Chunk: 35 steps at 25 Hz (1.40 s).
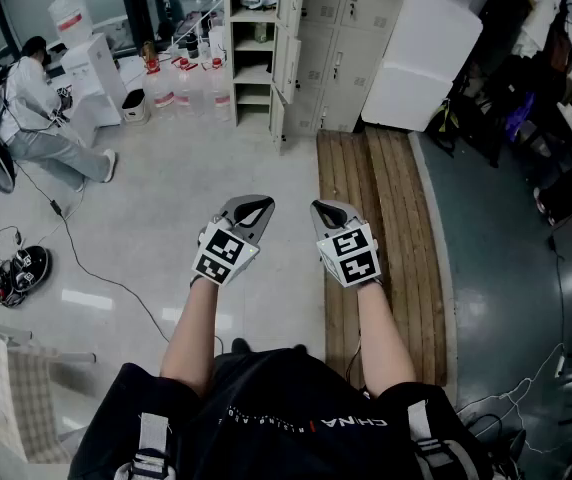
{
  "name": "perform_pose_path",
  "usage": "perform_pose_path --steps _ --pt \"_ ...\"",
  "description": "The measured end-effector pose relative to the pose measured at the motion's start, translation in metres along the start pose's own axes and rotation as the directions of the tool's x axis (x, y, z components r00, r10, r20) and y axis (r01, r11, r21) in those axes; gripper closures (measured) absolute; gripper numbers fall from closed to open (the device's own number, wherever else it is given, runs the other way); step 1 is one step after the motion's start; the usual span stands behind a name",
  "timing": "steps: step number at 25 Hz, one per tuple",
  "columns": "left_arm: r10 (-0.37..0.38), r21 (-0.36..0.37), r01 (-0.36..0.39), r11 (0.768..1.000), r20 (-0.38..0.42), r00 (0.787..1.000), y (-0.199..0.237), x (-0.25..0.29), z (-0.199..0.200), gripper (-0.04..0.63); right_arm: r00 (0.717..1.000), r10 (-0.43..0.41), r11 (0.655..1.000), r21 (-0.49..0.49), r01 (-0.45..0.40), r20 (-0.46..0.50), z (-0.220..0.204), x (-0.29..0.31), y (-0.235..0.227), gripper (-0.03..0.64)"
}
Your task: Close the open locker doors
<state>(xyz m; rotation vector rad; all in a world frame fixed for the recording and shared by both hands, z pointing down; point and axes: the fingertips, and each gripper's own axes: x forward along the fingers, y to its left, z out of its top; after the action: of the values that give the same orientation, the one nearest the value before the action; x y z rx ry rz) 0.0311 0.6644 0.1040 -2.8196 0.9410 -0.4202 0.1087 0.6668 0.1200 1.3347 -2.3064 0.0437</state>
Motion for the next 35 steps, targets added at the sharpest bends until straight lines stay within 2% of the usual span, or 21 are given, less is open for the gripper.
perform_pose_path --steps 5,11,17,23,35 --pt "-0.016 0.004 0.016 1.0 -0.005 1.0 -0.001 -0.003 0.0 0.575 1.0 0.001 1.0 0.007 -0.001 0.002 0.006 0.003 0.006 0.588" --pt "-0.009 -0.026 0.009 1.0 0.008 1.0 0.002 -0.004 -0.004 0.575 1.0 0.009 1.0 0.014 -0.009 0.002 0.006 0.007 0.01 0.588" --pt "-0.016 -0.038 0.016 0.999 0.002 1.0 -0.002 -0.003 -0.007 0.575 0.998 0.06 0.998 0.034 -0.061 0.024 0.003 0.006 0.019 0.588" --pt "-0.043 -0.037 0.043 0.998 0.008 0.999 -0.01 0.0 -0.008 0.575 0.998 0.053 0.998 0.034 -0.053 0.014 -0.001 0.007 0.016 0.588" --pt "-0.049 -0.03 0.048 0.998 -0.014 0.999 -0.017 0.001 -0.012 0.575 0.998 0.056 0.996 0.063 -0.056 0.014 -0.01 0.004 0.011 0.588"
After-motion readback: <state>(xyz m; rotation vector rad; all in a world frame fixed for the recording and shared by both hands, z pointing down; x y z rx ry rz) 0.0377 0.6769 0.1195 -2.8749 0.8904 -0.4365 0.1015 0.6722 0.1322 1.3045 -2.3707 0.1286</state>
